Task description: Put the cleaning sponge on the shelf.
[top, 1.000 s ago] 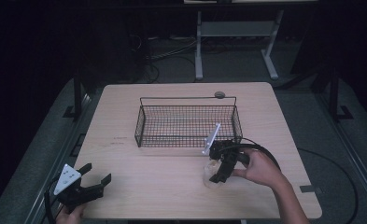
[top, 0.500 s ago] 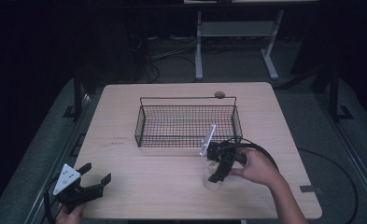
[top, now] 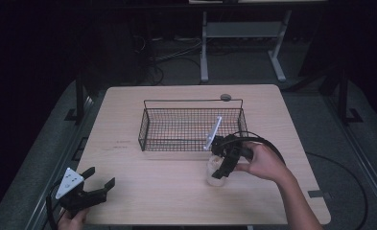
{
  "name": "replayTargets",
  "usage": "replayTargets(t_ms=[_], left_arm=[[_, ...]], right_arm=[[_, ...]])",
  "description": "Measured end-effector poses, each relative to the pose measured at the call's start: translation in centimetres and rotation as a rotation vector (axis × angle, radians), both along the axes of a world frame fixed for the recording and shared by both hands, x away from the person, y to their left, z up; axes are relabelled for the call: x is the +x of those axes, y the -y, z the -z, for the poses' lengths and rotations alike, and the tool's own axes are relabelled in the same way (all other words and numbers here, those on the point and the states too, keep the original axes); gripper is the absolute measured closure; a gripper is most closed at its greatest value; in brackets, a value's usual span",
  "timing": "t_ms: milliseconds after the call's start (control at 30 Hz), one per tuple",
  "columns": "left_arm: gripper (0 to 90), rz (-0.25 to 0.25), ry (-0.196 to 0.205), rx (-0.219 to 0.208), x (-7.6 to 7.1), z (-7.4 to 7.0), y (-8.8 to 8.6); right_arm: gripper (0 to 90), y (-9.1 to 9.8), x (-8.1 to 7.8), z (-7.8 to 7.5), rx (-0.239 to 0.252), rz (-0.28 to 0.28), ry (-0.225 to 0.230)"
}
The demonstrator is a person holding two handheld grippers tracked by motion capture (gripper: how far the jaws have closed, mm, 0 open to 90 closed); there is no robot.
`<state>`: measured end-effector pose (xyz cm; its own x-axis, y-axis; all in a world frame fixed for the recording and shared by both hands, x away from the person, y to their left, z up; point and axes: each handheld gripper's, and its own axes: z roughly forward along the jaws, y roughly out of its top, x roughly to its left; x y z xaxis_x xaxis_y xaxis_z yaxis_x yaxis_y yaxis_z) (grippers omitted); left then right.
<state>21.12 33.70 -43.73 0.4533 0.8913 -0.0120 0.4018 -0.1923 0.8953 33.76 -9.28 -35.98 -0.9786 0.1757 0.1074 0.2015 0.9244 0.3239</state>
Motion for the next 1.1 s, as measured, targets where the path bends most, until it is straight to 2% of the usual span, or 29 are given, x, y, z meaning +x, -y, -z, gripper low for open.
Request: replayTargets(t_ms=[367,667,867,1100], left_arm=[[13.8,0.0,-0.009,0.004,0.1,0.2,-0.1],[13.8,-0.003,0.0,0.0,0.0,0.1,-0.2],[13.8,-0.002,-0.001,-0.001,0.0,0.1,-0.1],[13.8,-0.002,-0.004,0.001,0.1,0.1,-0.1]], right_arm=[[28.0,-0.1,1.5,-1.8,0.022,0.008,0.009],[28.0,-0.5,2.7,-2.8,0.008,0.009,0.012],[28.0,-0.8,3.5,-3.8,0.025,0.012,0.014],[28.0,-1.1,4.5,-4.8,0.018,0.013,0.029]])
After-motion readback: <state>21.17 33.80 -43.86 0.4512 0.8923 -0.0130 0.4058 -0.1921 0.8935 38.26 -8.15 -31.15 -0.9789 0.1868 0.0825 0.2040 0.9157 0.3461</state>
